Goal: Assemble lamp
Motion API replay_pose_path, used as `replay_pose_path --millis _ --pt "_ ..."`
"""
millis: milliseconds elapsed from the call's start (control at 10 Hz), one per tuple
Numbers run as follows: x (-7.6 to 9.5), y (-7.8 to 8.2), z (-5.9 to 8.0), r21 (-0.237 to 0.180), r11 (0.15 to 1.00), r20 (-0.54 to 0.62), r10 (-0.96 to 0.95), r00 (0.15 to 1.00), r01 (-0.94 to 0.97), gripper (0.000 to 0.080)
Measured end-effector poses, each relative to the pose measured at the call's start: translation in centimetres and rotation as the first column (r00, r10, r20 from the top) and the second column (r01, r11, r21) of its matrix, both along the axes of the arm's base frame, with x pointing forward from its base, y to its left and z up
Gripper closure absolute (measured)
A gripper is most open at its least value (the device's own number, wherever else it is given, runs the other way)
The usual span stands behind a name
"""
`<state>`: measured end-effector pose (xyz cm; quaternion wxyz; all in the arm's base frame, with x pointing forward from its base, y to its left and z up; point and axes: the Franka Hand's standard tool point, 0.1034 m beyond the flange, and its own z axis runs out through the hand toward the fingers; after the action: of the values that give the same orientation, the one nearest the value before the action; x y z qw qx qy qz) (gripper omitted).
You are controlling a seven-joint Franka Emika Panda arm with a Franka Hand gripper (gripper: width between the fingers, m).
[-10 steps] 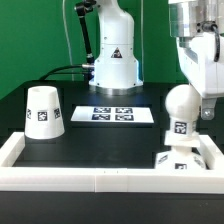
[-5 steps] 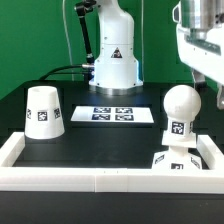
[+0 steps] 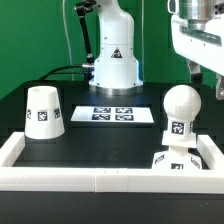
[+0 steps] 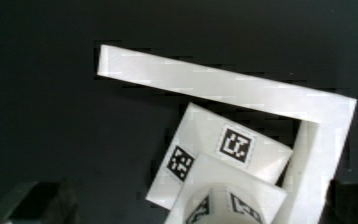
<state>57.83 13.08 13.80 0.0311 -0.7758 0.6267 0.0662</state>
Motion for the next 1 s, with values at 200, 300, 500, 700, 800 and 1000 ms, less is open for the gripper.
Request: replay_pose_path --millis 200,300,500,700,800,1000 --pt "-0.6 0.0 -0.2 0.003 0.996 -0.014 0.093 0.996 -0.093 0.0101" --pt "-1.8 0.2 -0.5 0.022 0.978 -0.051 0.21 0.976 -0.209 0.0101" --pt "-3.4 0.2 -0.6 0.04 0.932 -0.048 0.362 0.931 -0.36 0.0101" --pt "-4.7 -1.3 -1.0 0.056 0.842 -0.077 0.54 0.838 -0.537 0.0101" --pt "-4.6 -2.5 -1.2 0.052 0.848 -0.065 0.53 0.845 -0.528 0.0101" --pt "-4.6 -4.0 -1.8 0.05 0.897 0.003 0.439 0.899 -0.439 0.0101"
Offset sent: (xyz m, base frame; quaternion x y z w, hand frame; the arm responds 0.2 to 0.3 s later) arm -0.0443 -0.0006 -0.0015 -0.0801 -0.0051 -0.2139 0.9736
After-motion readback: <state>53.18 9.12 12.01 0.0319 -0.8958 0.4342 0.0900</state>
